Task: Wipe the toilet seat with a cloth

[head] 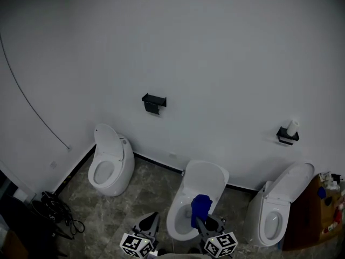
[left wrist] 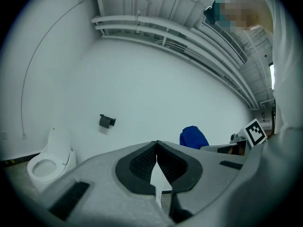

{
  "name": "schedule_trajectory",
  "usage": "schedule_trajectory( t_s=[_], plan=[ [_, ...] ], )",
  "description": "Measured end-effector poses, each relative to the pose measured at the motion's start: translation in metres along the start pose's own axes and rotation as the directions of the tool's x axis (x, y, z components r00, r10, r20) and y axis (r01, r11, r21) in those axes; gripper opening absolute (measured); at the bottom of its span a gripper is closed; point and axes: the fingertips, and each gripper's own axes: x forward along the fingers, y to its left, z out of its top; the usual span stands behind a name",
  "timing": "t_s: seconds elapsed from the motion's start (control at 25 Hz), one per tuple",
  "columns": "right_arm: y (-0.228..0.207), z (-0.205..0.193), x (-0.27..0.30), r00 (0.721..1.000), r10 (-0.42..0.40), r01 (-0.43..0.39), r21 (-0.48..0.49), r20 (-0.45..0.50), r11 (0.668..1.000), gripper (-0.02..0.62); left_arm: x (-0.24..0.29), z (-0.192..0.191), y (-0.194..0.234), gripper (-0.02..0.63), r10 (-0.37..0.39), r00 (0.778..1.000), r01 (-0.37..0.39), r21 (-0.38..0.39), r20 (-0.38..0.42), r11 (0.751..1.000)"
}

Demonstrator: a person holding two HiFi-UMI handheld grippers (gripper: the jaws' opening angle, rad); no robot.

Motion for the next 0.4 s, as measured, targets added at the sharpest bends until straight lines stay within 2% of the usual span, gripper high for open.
schedule_trajectory(
  t_s=[0.4],
  plan=[
    [0.007,-0.001,0.006,1.0,-0.029,0.029,0.008,0.01,1.0,0.074,0.002,0.011,0.002,0.009,-0.041,0.999,0.042,0.023,-0.011,0.999]
  ],
)
